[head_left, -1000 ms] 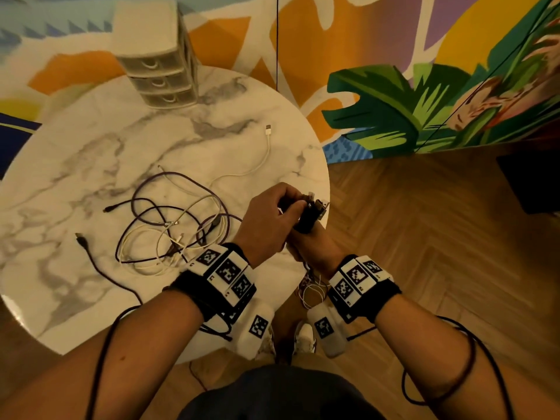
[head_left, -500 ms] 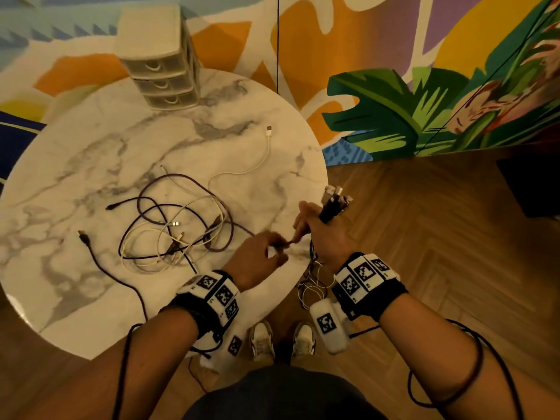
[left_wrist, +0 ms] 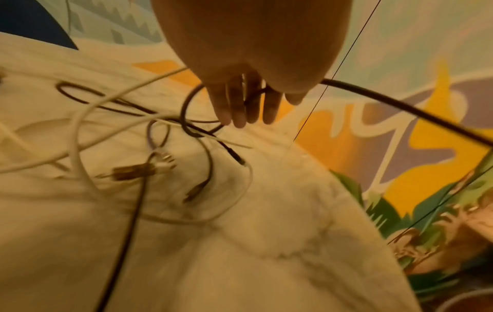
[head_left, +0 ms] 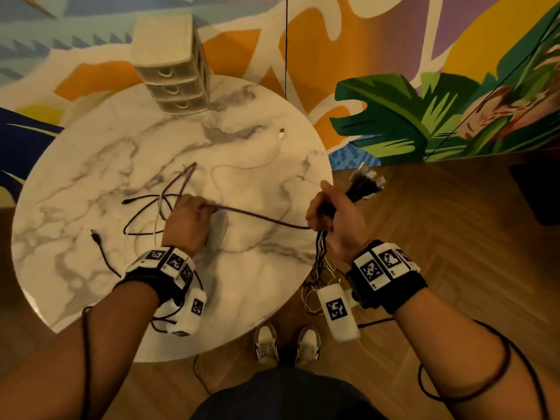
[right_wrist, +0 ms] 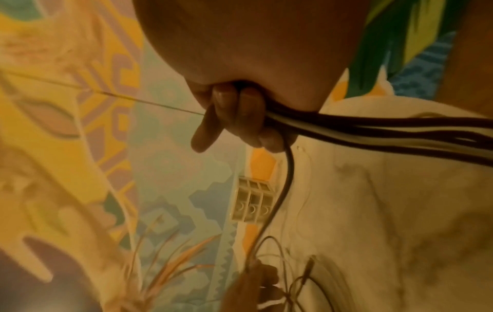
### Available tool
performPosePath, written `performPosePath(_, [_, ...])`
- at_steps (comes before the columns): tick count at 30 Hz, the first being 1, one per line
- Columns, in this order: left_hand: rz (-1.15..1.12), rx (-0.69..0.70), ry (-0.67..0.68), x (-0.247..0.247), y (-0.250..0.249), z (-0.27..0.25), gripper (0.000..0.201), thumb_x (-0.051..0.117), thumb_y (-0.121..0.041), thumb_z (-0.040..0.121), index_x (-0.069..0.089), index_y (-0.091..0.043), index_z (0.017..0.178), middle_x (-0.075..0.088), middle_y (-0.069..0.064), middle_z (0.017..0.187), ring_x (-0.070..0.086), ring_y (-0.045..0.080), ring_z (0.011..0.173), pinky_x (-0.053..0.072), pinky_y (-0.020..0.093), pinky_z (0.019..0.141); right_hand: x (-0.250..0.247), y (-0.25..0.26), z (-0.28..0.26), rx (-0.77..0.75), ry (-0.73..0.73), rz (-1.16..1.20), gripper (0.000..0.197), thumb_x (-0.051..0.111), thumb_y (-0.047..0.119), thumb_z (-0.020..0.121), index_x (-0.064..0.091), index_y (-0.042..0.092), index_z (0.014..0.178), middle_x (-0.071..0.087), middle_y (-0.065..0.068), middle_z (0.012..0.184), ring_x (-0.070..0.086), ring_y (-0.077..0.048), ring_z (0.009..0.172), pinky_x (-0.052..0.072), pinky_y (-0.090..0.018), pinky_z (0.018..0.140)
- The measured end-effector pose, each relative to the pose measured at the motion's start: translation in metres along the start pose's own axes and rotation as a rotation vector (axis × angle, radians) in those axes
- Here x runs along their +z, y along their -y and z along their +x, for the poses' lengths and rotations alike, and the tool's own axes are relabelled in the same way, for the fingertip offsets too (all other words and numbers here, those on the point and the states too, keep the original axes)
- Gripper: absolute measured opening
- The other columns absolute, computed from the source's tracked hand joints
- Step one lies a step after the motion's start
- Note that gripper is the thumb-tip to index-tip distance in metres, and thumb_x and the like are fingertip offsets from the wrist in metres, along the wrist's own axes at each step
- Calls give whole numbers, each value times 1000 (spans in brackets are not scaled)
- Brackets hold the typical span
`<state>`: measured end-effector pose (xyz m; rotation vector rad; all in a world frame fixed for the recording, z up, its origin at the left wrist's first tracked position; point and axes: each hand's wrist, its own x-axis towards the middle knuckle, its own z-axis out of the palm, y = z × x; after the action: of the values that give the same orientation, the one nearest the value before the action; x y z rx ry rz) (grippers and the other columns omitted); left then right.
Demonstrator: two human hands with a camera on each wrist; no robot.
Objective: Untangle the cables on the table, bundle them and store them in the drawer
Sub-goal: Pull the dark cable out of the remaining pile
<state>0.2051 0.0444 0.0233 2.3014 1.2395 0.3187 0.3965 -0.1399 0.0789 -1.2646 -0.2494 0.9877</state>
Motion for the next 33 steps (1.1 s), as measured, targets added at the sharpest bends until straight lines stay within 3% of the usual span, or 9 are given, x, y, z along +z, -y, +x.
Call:
performPosePath(4, [325, -164, 211, 3, -19, -5, 52, 34, -52, 94, 65, -10, 93, 65, 17, 98, 60, 36, 88, 50, 39, 75, 7, -5, -1, -88, -2, -355, 67, 42, 34, 99, 47, 16, 35, 42, -7, 43, 36, -10, 42, 31, -23, 50])
performPosePath(6, [362, -157, 210, 2, -34, -11, 53, 32, -54, 94, 65, -13, 90, 66, 14, 95, 61, 35, 85, 48, 35, 69, 10, -8, -6, -58, 62, -477, 68, 39, 40, 99, 51, 13, 38, 39, -5, 42, 35, -9, 39, 30, -23, 51])
performPosePath(10, [380, 107, 25, -8, -92, -17, 38, 38, -43, 96, 61, -16, 84, 62, 7, 93, 60, 32, 85, 43, 36, 65, 23, -17, -8, 119, 155, -458, 57, 35, 43, 100, 71, 3, 80, 31, 1, 38, 24, -8, 33, 21, -21, 42])
performPosePath(13, [415, 263, 96, 3, -121, -38, 23, 40, -29, 96, 57, -14, 101, 54, 3, 101, 59, 28, 85, 38, 34, 59, 32, -27, -1, 168, 115, -463, 45, 38, 44, 98, 56, 18, 67, 34, 4, 38, 26, -9, 34, 22, -26, 44])
performPosePath(15, [331, 329, 127, 19, -112, -51, 19, 42, -23, 95, 53, -14, 109, 52, 4, 106, 58, 28, 84, 36, 33, 57, 32, -30, 4, 162, 75, -465, 45, 43, 40, 98, 52, 14, 62, 38, 4, 40, 30, -10, 36, 24, -30, 47])
performPosePath(17, [174, 329, 186, 35, -90, -58, 16, 43, -20, 95, 53, -11, 104, 53, 7, 108, 57, 29, 82, 40, 35, 59, 28, -30, 7, 116, 62, -465, 41, 43, 32, 99, 67, 5, 79, 41, 8, 39, 33, -7, 37, 28, -25, 47])
performPosePath(20, [-1, 152, 311, 50, -45, -57, 18, 45, -19, 96, 58, -7, 98, 52, 11, 99, 56, 33, 84, 43, 38, 72, 22, -28, 6, 30, 45, -387, 41, 36, 26, 102, 72, 8, 93, 38, 1, 40, 30, -7, 35, 27, -18, 41])
performPosePath(28, [-5, 75, 79, 19, 9, 7, 16, 48, -5, 92, 60, 1, 100, 52, 19, 104, 54, 34, 88, 41, 37, 77, 23, -30, -9, -14, 132, -335, 40, 35, 26, 102, 68, 4, 106, 47, -9, 51, 36, -10, 40, 29, -15, 42])
performPosePath(33, [46, -84, 254, 30, 48, -8, 24, 44, -15, 96, 61, -6, 110, 52, 15, 107, 55, 34, 98, 40, 33, 82, 8, -18, -5, -104, -42, -225, 43, 35, 27, 102, 70, 2, 101, 46, -12, 53, 36, -18, 46, 27, -20, 43])
